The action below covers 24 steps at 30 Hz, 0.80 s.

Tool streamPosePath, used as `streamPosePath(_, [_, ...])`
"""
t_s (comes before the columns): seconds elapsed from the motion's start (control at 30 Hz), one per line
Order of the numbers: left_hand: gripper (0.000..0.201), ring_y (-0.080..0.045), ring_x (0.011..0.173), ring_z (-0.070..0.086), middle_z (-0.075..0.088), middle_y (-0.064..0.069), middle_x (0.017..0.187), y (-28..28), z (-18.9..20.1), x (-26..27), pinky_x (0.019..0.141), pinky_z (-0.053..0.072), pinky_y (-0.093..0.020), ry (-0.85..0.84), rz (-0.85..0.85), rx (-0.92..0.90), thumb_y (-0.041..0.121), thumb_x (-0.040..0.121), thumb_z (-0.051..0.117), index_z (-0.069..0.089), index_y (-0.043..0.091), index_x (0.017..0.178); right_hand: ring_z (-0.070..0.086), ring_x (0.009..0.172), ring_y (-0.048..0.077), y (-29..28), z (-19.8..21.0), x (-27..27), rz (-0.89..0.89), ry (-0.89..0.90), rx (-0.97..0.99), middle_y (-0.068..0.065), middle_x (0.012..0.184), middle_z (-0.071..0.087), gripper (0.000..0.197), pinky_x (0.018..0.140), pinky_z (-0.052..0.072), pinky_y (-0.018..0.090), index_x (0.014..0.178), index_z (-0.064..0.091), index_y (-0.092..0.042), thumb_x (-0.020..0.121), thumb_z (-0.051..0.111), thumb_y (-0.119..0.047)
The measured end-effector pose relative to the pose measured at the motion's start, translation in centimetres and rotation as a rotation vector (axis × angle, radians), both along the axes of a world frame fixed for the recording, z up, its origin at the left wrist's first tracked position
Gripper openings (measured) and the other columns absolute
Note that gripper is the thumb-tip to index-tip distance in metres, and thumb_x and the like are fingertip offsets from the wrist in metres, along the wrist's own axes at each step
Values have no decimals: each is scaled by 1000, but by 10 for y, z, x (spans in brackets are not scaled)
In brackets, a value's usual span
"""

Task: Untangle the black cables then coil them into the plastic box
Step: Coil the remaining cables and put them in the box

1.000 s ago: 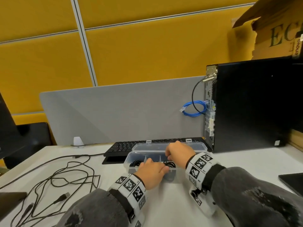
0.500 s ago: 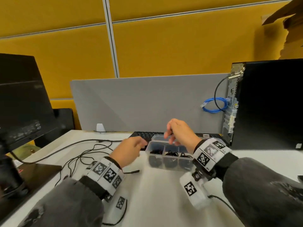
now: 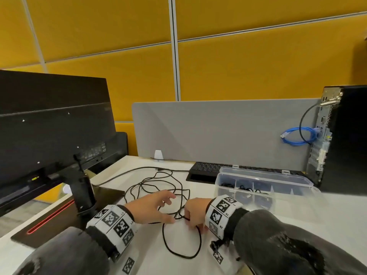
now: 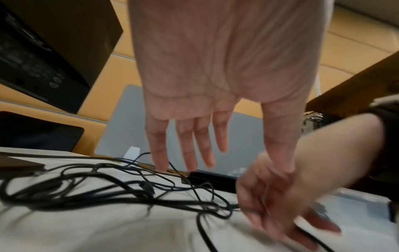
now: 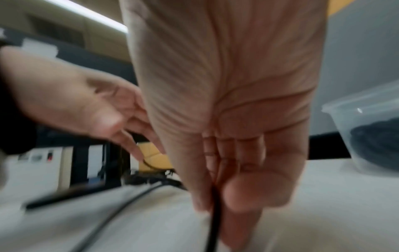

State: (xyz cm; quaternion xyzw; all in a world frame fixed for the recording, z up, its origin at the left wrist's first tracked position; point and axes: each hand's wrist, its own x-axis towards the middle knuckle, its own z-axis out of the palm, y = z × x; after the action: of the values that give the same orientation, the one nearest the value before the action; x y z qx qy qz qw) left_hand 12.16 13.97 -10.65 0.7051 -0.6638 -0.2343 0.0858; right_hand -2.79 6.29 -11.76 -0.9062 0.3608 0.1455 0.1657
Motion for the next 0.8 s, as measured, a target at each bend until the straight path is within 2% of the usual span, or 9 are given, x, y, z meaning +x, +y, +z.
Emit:
streamPosePath(0.1, [109,-9,134,29,28,12,144,-4,-9,-14,101,28,-17,160,-70,-114,29,73,77,-3,33,146,68,80,23,-6,17,-14,-156,-433,433,6,83,64,4,43,48,17,94,58,-11,91,55,-13])
streamPosePath(0.23, [121,-7,100,63,30,17,134,-18,-17,-35,81,52,-20,355,-68,-315,11,72,77,-16,43,141,58,55,14,-6,62,-56,-257,-1132,807,3,67,55,9,49,49,23,92,54,-12,97,47,-17])
streamPosePath(0.3, [90,-9,68,67,56,8,119,-22,-20,-47,67,52,-20,475,-122,-291,8,83,66,8,42,143,49,53,13,-7,82,-82,-274,-1364,790,2,64,48,10,52,50,24,94,52,-12,98,44,-16])
streamPosePath(0.37, [26,-7,48,54,65,5,72,-24,-14,-59,59,47,-19,531,-165,-233,23,95,49,51,28,121,43,53,12,-9,98,-112,-298,-1512,592,1,61,42,11,53,50,25,94,53,-13,98,43,-18])
streamPosePath(0.43, [40,-8,48,42,48,5,53,-29,-10,-63,61,44,-24,514,-101,-240,44,95,37,63,18,79,40,51,11,-13,110,-145,-380,-1573,274,-1,58,38,14,54,51,26,94,57,-16,97,44,-20])
streamPosePath(0.53, [40,-8,61,41,45,4,66,-41,-9,-55,68,37,-25,303,-31,-348,52,91,39,54,20,71,42,56,11,-30,119,-205,-561,-1561,-321,5,62,45,23,53,46,28,108,62,-18,98,43,-25])
streamPosePath(0.63, [35,-7,84,50,56,8,90,-48,-13,-37,78,36,-22,94,31,-348,43,95,38,62,20,105,57,89,21,-46,121,-269,-670,-1395,-804,15,102,66,28,77,43,31,115,65,-15,97,44,-24])
streamPosePath(0.7, [34,-9,83,51,56,8,88,-53,-13,-35,74,37,-22,63,66,-393,42,96,37,62,21,102,56,109,28,-56,115,-303,-799,-1049,-859,13,118,64,29,92,42,35,116,65,-13,97,45,-23])
streamPosePath(0.8, [35,-10,64,44,48,6,68,-63,-3,-53,59,32,-22,-11,-7,-479,42,96,39,54,17,76,58,106,34,-61,94,-319,-958,-309,-847,14,118,63,36,90,48,43,123,59,-17,97,42,-35])
